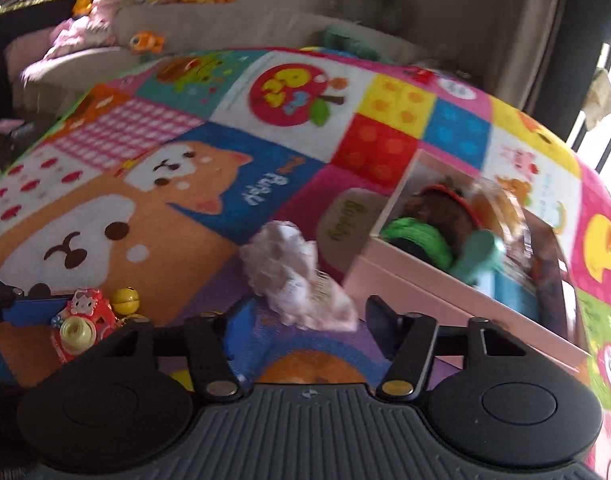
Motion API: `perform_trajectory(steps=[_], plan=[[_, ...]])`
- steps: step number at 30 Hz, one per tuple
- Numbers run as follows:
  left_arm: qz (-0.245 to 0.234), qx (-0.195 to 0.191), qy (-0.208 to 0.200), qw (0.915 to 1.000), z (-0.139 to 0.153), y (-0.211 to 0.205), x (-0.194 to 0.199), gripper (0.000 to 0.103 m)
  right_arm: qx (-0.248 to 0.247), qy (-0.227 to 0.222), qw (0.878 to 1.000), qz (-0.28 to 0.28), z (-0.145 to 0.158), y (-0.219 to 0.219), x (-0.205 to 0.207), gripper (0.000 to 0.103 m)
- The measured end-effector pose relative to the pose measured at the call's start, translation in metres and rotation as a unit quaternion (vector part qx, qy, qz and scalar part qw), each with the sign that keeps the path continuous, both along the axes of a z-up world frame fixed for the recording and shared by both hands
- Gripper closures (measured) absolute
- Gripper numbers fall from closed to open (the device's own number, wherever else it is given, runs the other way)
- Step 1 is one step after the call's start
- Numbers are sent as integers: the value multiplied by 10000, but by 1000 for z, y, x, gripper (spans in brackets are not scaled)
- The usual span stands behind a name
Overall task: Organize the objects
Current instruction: 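Hold the red Hello Kitty toy with left tool while right grasps the white lace scrunchie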
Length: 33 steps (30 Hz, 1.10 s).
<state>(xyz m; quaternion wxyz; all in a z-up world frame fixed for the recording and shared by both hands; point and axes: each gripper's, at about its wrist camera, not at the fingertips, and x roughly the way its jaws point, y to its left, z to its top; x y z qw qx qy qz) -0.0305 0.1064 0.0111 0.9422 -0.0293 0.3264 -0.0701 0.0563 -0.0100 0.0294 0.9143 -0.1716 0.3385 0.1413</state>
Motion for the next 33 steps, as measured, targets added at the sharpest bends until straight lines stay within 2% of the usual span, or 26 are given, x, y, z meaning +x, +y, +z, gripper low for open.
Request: perform_trajectory(steps=[1, 2, 6, 10, 15, 17, 21, 24, 26, 28, 30, 33], plan=[[6, -6, 0, 10000, 0, 0, 1, 41, -19, 92, 10000, 12, -2, 1, 4, 77], [8, -11, -1, 10000, 0, 0, 1, 41, 13, 166, 9999, 1, -1, 0, 5, 86], [23, 0, 3, 10000, -1, -2, 1, 41, 250, 94, 9996, -81, 10, -24, -11, 87], [111, 87, 14, 9999, 0, -7, 1, 41, 335, -19, 9986, -421, 26, -66, -35, 90], [90, 44, 41, 9999, 1, -20, 8, 41, -247, -333, 9954, -863, 26, -107, -68, 90], [-42, -30, 58, 10000, 1, -29, 12, 42, -316, -136, 9955, -886, 17, -115, -78, 89], [-299, -21, 21, 9995, 1, -48, 13, 42, 128, 579, 9964, -598, -1, -118, -98, 88], [-354, 121, -31, 9993, -1, -56, 11, 42, 401, 700, 9965, -222, -1, -113, -114, 71], [-355, 33, -27, 9994, -1, -54, 11, 42, 643, 683, 9956, 33, 7, -112, -122, 49], [-354, -37, -36, 9994, -2, -52, 11, 41, 780, 549, 9952, 215, 18, -112, -126, 41], [-348, -28, -46, 9994, -1, -53, 11, 41, 890, 387, 9949, 288, 30, -112, -126, 37], [-353, 20, -56, 9994, -1, -53, 11, 41, 1036, 253, 9942, 133, 41, -113, -116, 32]])
